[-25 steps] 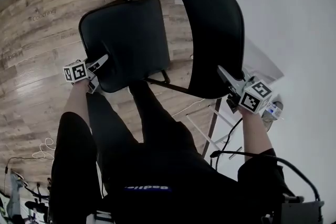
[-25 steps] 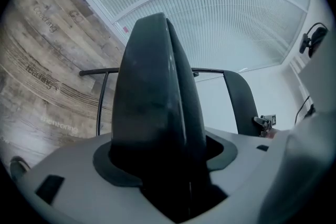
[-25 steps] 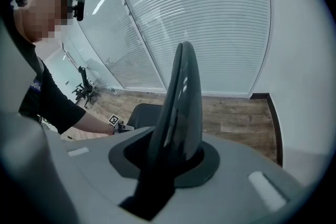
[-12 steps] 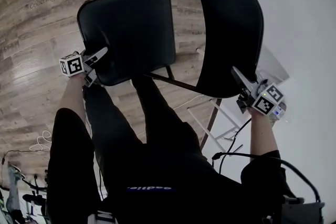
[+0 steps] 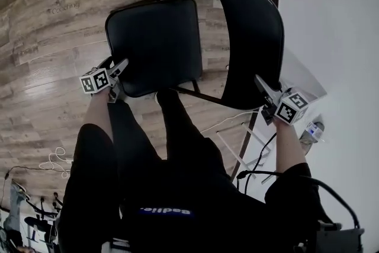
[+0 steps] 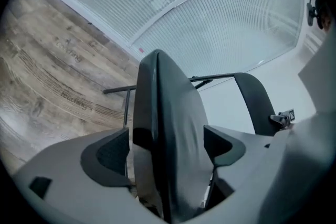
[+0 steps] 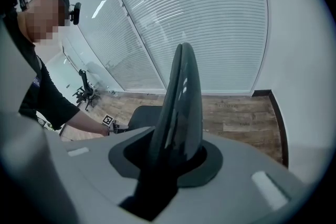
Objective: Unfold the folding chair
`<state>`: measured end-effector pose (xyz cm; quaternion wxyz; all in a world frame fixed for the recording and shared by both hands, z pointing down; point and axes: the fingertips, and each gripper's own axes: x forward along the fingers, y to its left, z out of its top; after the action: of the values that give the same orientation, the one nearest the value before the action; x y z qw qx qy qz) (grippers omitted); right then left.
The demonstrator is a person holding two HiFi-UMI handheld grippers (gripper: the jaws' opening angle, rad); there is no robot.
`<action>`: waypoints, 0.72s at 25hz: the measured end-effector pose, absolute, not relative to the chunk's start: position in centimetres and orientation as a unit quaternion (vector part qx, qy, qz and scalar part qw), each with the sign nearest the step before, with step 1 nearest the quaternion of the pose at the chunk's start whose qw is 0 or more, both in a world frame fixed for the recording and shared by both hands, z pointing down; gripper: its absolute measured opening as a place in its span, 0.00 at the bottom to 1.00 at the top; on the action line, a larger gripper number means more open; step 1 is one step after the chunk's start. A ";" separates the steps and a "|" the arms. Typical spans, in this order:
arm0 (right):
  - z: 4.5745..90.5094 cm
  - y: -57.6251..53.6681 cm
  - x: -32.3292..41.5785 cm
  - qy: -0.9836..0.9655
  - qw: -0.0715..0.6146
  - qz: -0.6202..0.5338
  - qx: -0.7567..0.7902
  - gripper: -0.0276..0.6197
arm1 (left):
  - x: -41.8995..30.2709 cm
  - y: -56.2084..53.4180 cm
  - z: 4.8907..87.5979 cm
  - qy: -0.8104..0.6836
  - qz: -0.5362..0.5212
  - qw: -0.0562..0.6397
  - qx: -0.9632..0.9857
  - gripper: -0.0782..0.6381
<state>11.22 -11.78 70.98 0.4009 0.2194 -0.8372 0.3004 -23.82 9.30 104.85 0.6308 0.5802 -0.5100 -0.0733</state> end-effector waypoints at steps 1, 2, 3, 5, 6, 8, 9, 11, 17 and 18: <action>71.0 -11.8 11.2 -0.837 0.402 0.300 0.220 0.19 | -24.0 9.5 103.6 -0.513 -0.071 0.629 0.580 0.70; 70.9 -11.9 11.2 -0.836 0.403 0.300 0.220 0.19 | -24.1 9.7 102.2 -0.514 -0.068 0.628 0.581 0.70; 70.9 -12.0 11.3 -0.835 0.404 0.301 0.220 0.19 | -23.8 9.8 100.8 -0.512 -0.064 0.627 0.583 0.70; 70.8 -12.0 11.5 -0.834 0.406 0.301 0.220 0.19 | -23.0 10.0 97.6 -0.511 -0.052 0.624 0.589 0.70; 70.7 -11.9 11.7 -0.834 0.408 0.300 0.222 0.19 | -22.4 10.1 96.0 -0.510 -0.047 0.621 0.593 0.70; 70.7 -11.8 11.9 -0.832 0.407 0.298 0.232 0.19 | -21.0 9.8 92.5 -0.498 -0.046 0.618 0.607 0.70; 70.8 -11.9 11.9 -0.831 0.404 0.299 0.238 0.20 | -20.3 9.6 90.6 -0.491 -0.044 0.615 0.615 0.70; 70.7 -11.9 12.0 -0.827 0.398 0.308 0.249 0.22 | -18.6 9.7 86.7 -0.477 -0.037 0.610 0.632 0.70; 69.8 -12.3 13.6 -0.796 0.391 0.352 0.300 0.34 | -12.9 10.9 75.0 -0.426 -0.001 0.589 0.686 0.70; 69.2 -12.3 14.0 -0.794 0.387 0.351 0.311 0.34 | -12.2 11.1 73.1 -0.418 0.003 0.581 0.698 0.70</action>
<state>14.03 -12.30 69.20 0.3870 0.3112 -0.7937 0.3514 -12.15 11.09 73.10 0.5812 0.6983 -0.4177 0.0030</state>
